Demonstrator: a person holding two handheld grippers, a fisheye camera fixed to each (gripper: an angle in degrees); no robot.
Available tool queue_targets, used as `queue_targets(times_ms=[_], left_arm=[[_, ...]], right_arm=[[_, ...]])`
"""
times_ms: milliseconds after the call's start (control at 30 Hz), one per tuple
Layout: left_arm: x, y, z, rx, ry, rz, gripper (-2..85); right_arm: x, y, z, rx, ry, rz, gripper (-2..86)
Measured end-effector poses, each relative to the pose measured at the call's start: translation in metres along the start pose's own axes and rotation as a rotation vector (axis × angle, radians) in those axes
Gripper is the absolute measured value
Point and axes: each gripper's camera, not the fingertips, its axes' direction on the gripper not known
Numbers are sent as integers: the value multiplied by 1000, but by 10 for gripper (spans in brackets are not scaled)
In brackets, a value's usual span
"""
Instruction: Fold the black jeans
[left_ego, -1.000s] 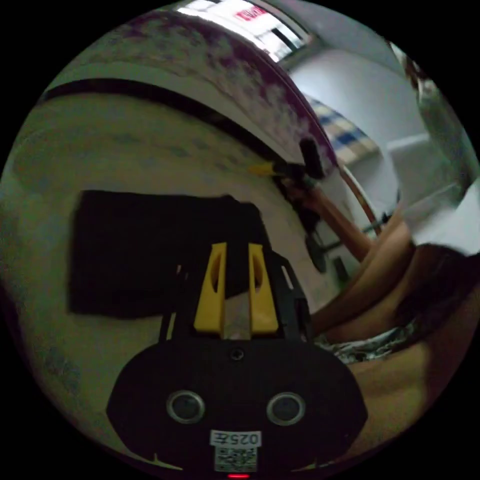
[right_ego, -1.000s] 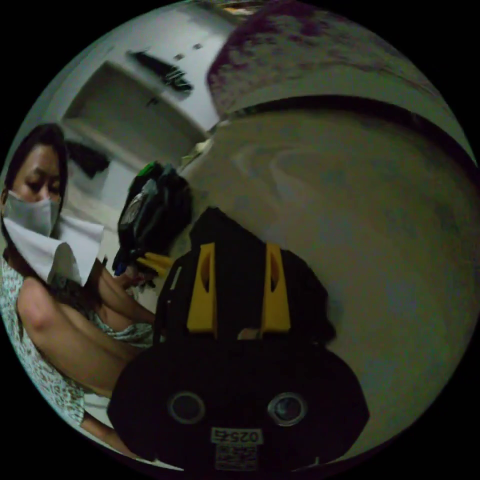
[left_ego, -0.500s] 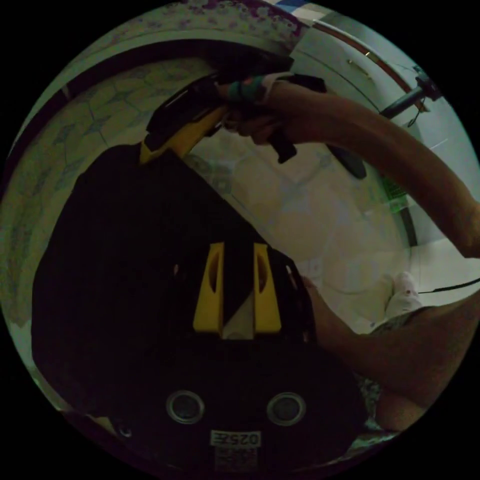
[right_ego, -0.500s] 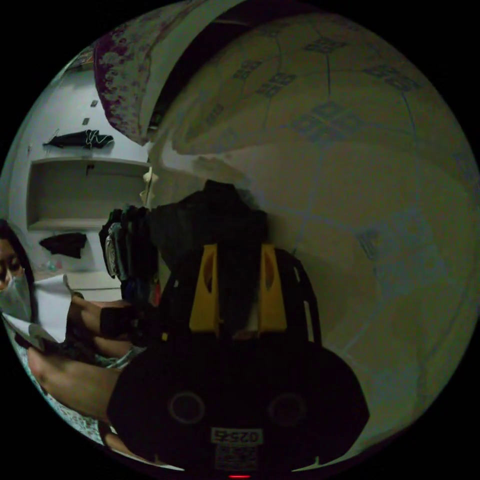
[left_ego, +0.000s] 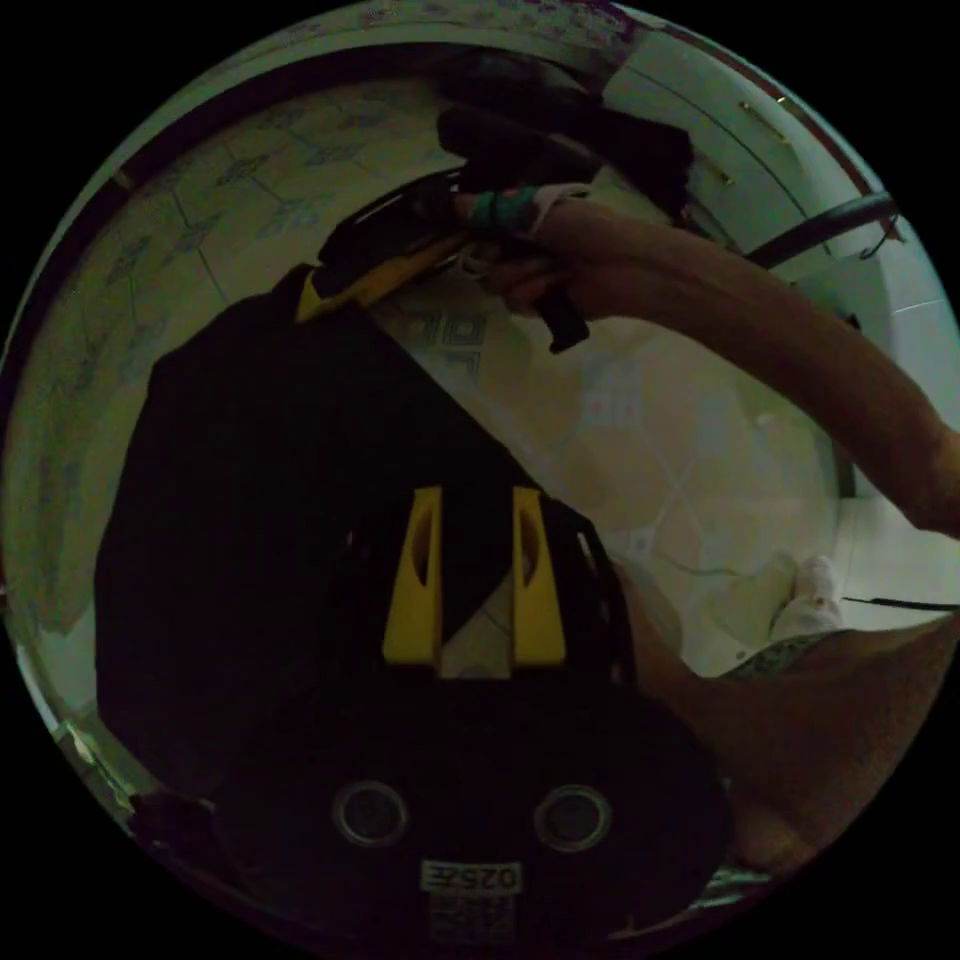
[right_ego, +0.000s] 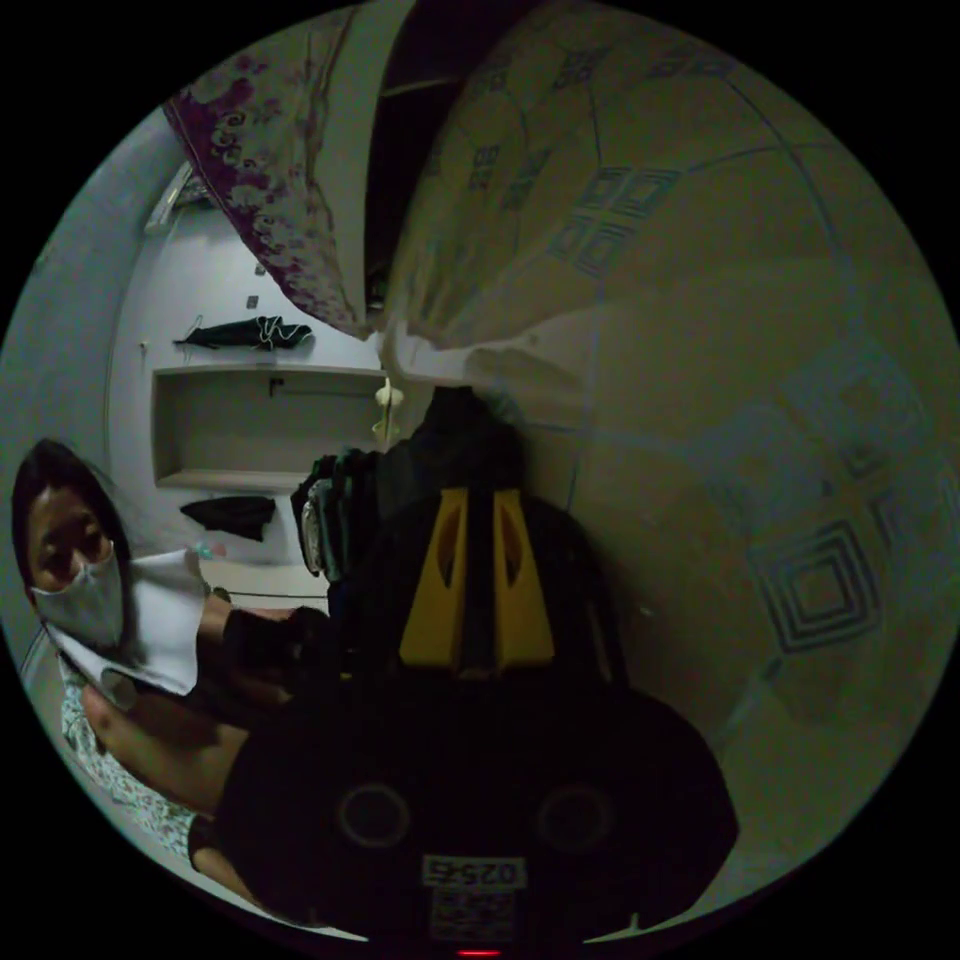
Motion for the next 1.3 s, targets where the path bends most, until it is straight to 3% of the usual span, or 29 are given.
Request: queue_targets(times_ms=[133, 233, 300, 400, 533, 633, 800, 867, 933, 1000, 1067, 1200, 1300], left_arm=[[2, -8, 2, 66, 11, 49, -3], [-14, -24, -4, 108, 277, 62, -14], [-26, -39, -13, 153, 566, 89, -14], [-44, -35, -57, 306, 811, 187, -13], [-94, 20, -130, 517, 819, 221, -12], [-147, 87, -162, 616, 724, 106, -12], [-245, 187, -88, 534, 513, -464, -11], [-266, 208, -50, 484, 534, -570, -10], [-278, 231, -37, 584, 636, -686, -9], [-276, 257, -64, 873, 676, -677, -1], [-263, 260, -105, 1023, 565, -630, 2], [-218, 165, -177, 899, 308, -347, -10], [-187, 73, -170, 757, 144, -158, -10]], right_arm=[[3, 16, -41, 84, -104, 56, 9], [0, 45, -98, 118, -171, 88, 4], [4, 76, -143, 180, -350, 151, 1], [-19, 103, -169, 294, -585, 186, 0], [-97, 80, -136, 259, -646, 81, 4], [-154, 33, -63, 114, -530, -45, 15], [-130, -35, 121, -93, -104, -40, 51], [-111, -43, 164, -154, -114, -32, 68], [-118, -38, 167, -97, -241, -52, 93], [-160, -15, 145, -32, -199, -202, 107], [-202, 11, 125, 17, -49, -330, 109], [-290, 67, 136, 98, 602, -605, 75], [-293, 70, 188, 215, 892, -561, 5]])
